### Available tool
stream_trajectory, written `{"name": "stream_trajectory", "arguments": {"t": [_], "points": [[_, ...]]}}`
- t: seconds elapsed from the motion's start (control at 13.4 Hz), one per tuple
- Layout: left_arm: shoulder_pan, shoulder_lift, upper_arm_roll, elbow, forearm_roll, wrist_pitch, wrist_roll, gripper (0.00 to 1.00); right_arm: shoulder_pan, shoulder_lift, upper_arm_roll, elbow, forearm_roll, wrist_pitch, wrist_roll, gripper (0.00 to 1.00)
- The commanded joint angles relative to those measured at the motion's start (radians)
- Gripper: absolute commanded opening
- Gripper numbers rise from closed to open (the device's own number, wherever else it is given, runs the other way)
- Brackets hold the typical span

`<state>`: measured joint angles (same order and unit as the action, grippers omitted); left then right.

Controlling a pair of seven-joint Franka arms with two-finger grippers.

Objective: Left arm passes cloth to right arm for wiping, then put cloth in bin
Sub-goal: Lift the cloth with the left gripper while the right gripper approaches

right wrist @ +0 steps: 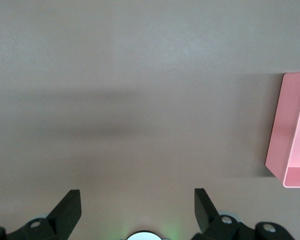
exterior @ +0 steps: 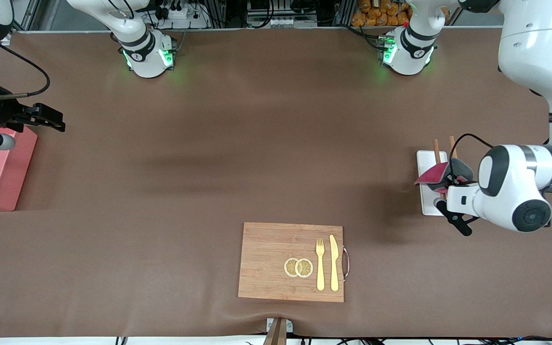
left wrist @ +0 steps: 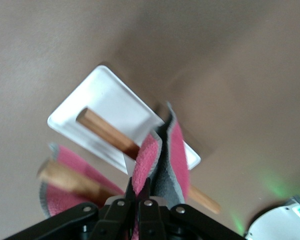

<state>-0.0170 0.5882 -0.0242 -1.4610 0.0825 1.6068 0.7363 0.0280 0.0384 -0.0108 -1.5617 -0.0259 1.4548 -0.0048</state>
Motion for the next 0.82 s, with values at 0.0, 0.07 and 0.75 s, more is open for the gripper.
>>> {"name": "stream_trajectory", "arguments": {"t": [0.0, 0.07, 0.75], "points": [[-0.006, -0.103, -0.002, -0.016, 0.011, -0.060, -0.052, 0.00, 0.007, -0.003, -0.005, -0.001, 0.003, -0.010, 0.017, 1.00], [-0.006, -0.125, -0.002, -0.013, -0.001, -0.067, -0.092, 0.00, 0.006, -0.003, -0.005, -0.001, 0.003, -0.010, 0.017, 1.00], [-0.020, -0.179, -0.259, 0.028, -0.182, -0.090, -0.748, 0.00, 0.010, 0.021, -0.006, -0.003, 0.048, -0.108, 0.090, 1.00]]}}
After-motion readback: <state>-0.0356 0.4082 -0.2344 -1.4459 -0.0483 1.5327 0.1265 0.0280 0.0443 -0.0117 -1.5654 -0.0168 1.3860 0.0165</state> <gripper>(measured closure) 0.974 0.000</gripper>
